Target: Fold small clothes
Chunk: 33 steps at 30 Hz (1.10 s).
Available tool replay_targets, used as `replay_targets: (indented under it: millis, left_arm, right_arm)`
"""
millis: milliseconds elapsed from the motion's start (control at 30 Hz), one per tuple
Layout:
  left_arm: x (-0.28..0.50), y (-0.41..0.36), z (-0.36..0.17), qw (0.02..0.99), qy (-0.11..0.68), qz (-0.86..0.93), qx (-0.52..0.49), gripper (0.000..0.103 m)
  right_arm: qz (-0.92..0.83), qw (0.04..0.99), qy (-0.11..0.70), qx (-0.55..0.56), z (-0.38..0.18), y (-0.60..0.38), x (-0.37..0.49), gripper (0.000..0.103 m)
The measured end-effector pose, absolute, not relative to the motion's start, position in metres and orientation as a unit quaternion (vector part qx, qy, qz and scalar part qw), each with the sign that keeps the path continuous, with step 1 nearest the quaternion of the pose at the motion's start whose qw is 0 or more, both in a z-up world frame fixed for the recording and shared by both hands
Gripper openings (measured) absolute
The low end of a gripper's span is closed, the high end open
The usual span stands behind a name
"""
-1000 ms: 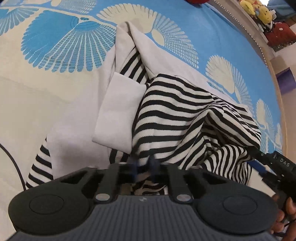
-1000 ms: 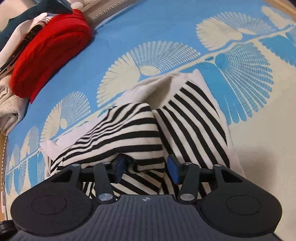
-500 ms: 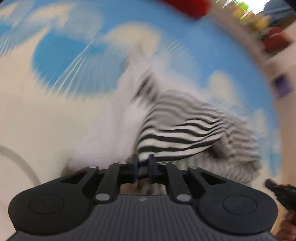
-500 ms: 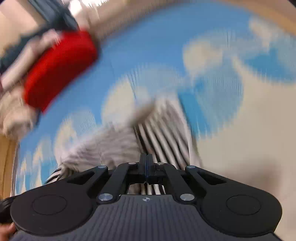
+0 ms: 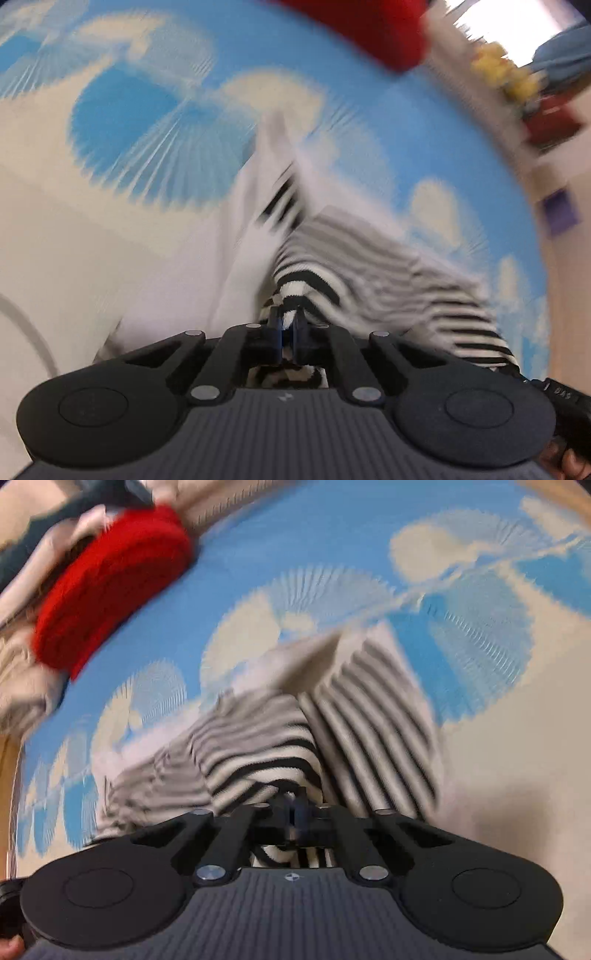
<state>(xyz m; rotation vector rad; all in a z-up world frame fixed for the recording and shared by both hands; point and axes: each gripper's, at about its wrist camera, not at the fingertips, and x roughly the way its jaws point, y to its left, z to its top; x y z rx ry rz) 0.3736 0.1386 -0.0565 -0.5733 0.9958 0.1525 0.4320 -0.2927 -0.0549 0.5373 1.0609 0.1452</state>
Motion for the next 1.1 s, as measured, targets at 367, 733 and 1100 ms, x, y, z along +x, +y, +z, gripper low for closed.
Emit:
replay_targets:
  millis: [367, 733, 1100]
  left_arm:
    - [0.373, 0.146, -0.094, 0.770, 0.591, 0.097, -0.220, 0.023]
    - [0.381, 0.128, -0.075, 0.804, 0.569, 0.080, -0.155, 0.018]
    - [0.367, 0.116, -0.038, 0.852, 0.507, 0.051, -0.120, 0.023]
  right_arm:
    - [0.065, 0.763, 0.590, 0.255, -0.076, -0.315, 0.402, 0.009]
    - [0.071, 0.809, 0.555, 0.183, -0.064, -0.294, 0.410, 0.046]
    - [0.047, 0.818, 0.553, 0.152, -0.066, -0.283, 0.410, 0.031]
